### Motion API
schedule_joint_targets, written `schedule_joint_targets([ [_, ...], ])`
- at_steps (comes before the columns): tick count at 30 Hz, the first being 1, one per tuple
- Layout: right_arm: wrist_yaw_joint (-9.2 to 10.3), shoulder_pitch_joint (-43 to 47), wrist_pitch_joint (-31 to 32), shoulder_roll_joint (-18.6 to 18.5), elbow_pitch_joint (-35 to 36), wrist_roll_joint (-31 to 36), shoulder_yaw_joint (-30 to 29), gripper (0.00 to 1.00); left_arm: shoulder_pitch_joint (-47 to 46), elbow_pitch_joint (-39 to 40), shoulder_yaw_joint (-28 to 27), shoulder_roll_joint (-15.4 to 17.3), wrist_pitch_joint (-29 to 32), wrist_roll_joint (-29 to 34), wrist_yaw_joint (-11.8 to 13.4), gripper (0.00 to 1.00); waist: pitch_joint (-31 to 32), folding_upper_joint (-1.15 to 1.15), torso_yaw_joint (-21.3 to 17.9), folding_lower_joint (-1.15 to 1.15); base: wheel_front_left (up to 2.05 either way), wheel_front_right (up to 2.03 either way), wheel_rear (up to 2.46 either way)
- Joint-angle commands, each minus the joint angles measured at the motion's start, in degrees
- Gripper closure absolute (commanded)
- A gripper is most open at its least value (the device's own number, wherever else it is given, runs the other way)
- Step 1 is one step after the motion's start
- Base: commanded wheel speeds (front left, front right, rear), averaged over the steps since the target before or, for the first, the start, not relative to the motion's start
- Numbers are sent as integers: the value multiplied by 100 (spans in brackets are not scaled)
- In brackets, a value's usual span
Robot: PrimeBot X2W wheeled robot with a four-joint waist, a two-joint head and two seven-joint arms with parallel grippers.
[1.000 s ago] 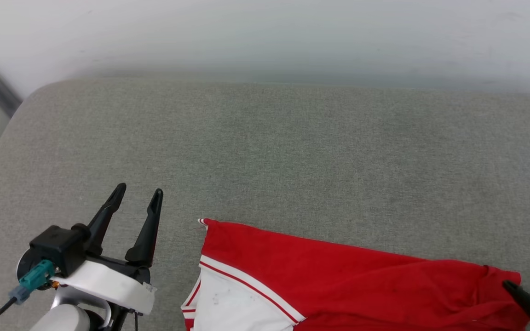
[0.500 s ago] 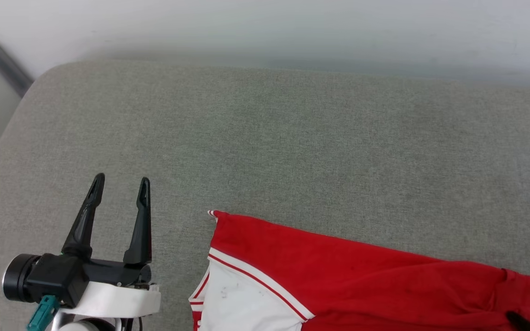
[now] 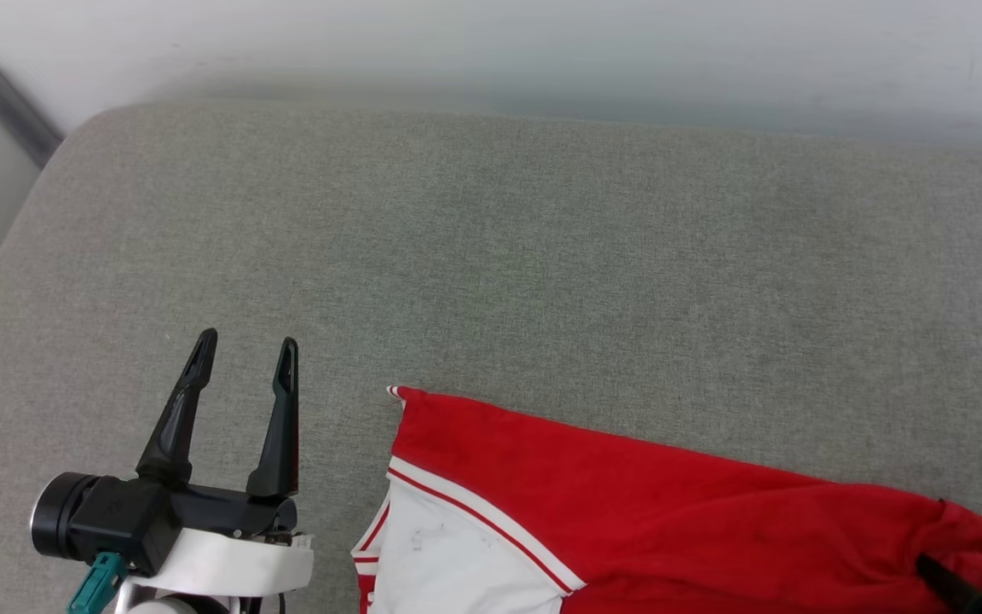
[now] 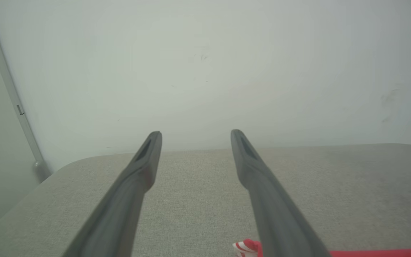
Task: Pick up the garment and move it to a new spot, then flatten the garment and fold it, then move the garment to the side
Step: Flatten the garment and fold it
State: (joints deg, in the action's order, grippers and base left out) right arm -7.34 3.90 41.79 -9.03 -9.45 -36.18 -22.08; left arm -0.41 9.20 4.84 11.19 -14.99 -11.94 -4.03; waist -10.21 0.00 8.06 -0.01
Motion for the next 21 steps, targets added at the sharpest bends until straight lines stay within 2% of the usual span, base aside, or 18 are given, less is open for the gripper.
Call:
schedule_joint_targets([
  [1, -28, 29, 42, 357, -298, -150, 576, 0, 57, -38, -93, -101, -25, 76, -98, 0, 25, 0, -26, 1, 0, 0, 0],
  [4, -36, 40, -50, 359, -307, -210, 774, 0, 75, -75, -149, -178, -25, 113, -150, 0, 46, 0, -48, 1, 0, 0, 0],
  [5, -36, 36, -122, 330, -297, -243, 848, 56, 83, -82, -178, -205, -25, 134, -182, 0, 51, 0, -60, 1, 0, 0, 0],
  [6, -36, 28, -195, 295, -299, -272, 896, 100, 88, -91, -202, -227, -25, 150, -200, 0, 56, 0, -72, 1, 0, 0, 0],
  [13, -8, 32, -826, -171, -385, -156, 892, 100, 130, -155, -324, -336, -26, 225, -308, 0, 133, 0, -144, 1, 0, 0, 0],
  [21, -4, -70, -1064, -633, -584, 84, 295, 100, 182, -198, -354, -360, -26, 234, -333, 0, 234, 0, -223, 1, 0, 0, 0],
])
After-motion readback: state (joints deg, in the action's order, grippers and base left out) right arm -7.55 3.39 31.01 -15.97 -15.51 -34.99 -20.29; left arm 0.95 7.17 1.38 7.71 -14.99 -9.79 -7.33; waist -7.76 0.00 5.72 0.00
